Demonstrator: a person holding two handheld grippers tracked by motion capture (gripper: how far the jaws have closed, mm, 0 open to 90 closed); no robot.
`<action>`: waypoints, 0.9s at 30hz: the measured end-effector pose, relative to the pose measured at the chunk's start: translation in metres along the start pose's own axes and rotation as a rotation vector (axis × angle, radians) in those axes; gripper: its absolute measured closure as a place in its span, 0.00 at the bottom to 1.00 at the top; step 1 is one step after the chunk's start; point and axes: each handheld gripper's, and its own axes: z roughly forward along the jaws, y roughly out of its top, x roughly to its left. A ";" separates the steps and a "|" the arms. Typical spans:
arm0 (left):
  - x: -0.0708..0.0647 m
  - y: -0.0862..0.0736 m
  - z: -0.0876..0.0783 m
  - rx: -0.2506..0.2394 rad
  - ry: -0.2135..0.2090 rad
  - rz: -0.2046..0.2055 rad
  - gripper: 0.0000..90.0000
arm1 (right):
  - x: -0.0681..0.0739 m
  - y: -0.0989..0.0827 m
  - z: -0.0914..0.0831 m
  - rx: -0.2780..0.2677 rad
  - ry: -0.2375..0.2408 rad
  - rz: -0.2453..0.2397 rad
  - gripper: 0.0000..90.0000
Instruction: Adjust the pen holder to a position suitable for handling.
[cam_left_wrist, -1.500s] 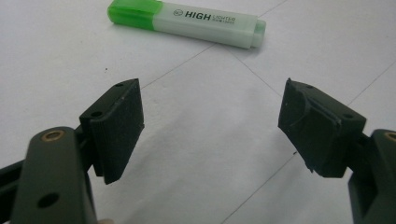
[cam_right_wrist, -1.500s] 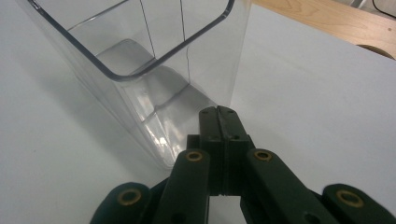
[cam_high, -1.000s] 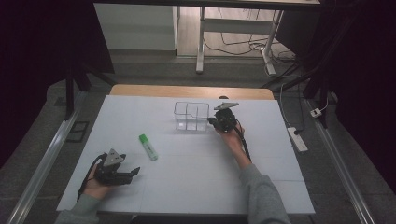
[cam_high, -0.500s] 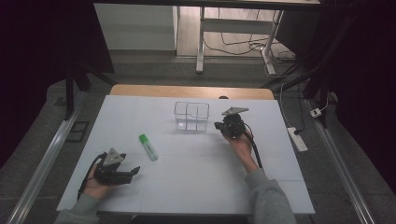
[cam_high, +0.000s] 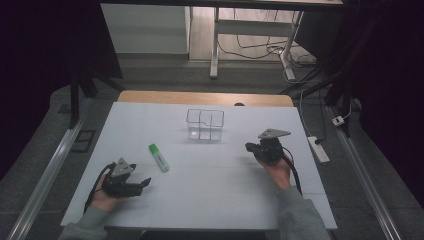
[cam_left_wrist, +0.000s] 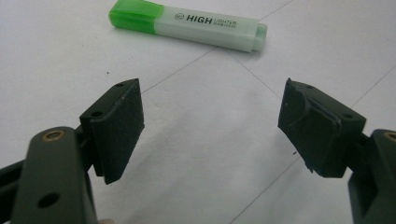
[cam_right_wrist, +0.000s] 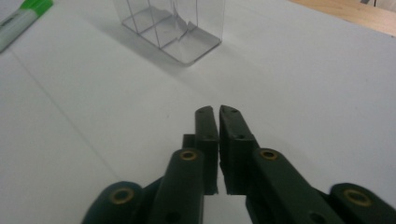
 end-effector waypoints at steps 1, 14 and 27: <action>0.000 0.000 0.000 0.001 0.000 0.002 0.25 | -0.001 -0.006 -0.008 0.002 0.001 -0.002 0.85; 0.002 0.001 0.002 -0.003 -0.003 -0.009 0.25 | 0.000 -0.033 -0.043 0.004 0.016 0.029 0.51; 0.004 0.003 0.002 -0.017 -0.015 -0.013 0.25 | 0.013 -0.056 -0.063 0.024 0.029 0.020 0.44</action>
